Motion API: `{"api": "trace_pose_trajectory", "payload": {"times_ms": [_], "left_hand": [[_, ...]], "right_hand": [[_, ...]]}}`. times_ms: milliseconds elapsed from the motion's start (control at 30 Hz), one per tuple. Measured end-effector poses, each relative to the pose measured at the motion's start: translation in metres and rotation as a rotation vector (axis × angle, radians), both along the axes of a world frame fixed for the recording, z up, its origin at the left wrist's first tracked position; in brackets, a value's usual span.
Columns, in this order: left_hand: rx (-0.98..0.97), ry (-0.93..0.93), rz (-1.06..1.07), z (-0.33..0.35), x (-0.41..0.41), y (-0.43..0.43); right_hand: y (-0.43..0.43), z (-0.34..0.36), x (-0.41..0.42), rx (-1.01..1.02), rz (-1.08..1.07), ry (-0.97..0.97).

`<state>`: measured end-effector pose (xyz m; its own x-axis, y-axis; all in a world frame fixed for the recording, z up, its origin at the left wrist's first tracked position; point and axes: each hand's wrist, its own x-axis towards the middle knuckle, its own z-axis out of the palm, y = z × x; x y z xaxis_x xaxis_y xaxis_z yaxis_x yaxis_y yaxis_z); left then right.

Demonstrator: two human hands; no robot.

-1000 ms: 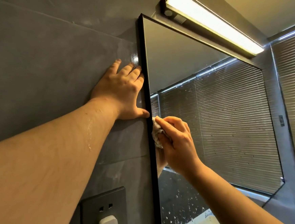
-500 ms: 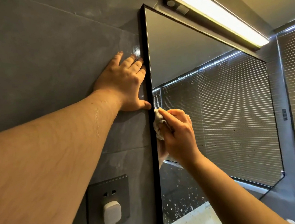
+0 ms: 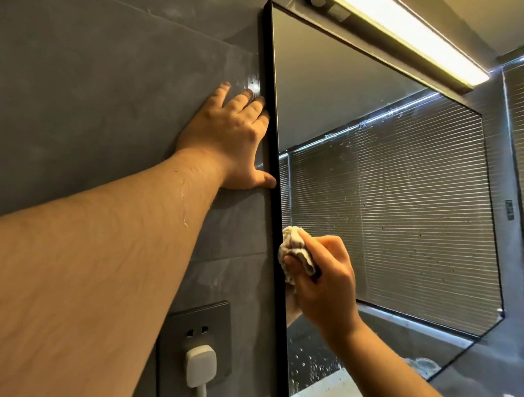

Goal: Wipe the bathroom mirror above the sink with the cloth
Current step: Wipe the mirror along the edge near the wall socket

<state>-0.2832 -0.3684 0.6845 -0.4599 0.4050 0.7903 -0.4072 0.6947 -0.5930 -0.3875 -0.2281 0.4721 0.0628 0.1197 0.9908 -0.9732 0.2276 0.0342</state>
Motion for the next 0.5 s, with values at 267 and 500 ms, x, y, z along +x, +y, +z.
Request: {"api": "trace_pose_trajectory", "payload": {"times_ms": [267,500], "left_hand": [[0.003,0.002,0.003,-0.001,0.002,0.001],[0.01,-0.003,0.01,-0.001,0.004,0.003]], "right_hand": [[0.002,-0.026,0.001,0.045,-0.01,-0.025],[-0.001,0.017,0.001,0.005,-0.031,-0.024]]}}
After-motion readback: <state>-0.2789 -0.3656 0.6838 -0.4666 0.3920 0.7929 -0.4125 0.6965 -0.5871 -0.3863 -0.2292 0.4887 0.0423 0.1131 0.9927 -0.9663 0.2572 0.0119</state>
